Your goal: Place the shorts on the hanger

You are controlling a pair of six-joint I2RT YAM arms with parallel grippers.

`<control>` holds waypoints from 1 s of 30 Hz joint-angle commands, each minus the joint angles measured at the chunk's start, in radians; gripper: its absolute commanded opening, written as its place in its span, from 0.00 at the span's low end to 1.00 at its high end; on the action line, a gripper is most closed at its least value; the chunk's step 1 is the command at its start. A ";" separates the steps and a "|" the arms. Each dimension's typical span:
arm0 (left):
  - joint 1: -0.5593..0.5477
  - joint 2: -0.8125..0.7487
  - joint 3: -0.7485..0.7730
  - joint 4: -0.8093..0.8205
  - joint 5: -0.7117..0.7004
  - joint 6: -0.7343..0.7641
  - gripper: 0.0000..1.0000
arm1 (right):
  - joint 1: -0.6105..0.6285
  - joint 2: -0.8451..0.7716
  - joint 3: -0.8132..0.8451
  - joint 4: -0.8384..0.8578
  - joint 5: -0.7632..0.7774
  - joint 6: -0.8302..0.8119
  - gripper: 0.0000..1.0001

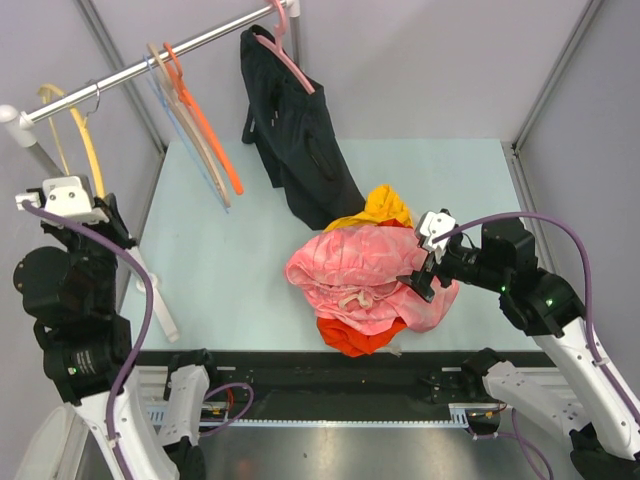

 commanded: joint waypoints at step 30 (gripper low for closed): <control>0.003 -0.110 -0.049 -0.712 0.346 0.385 0.00 | 0.007 -0.061 0.042 0.050 0.007 0.044 1.00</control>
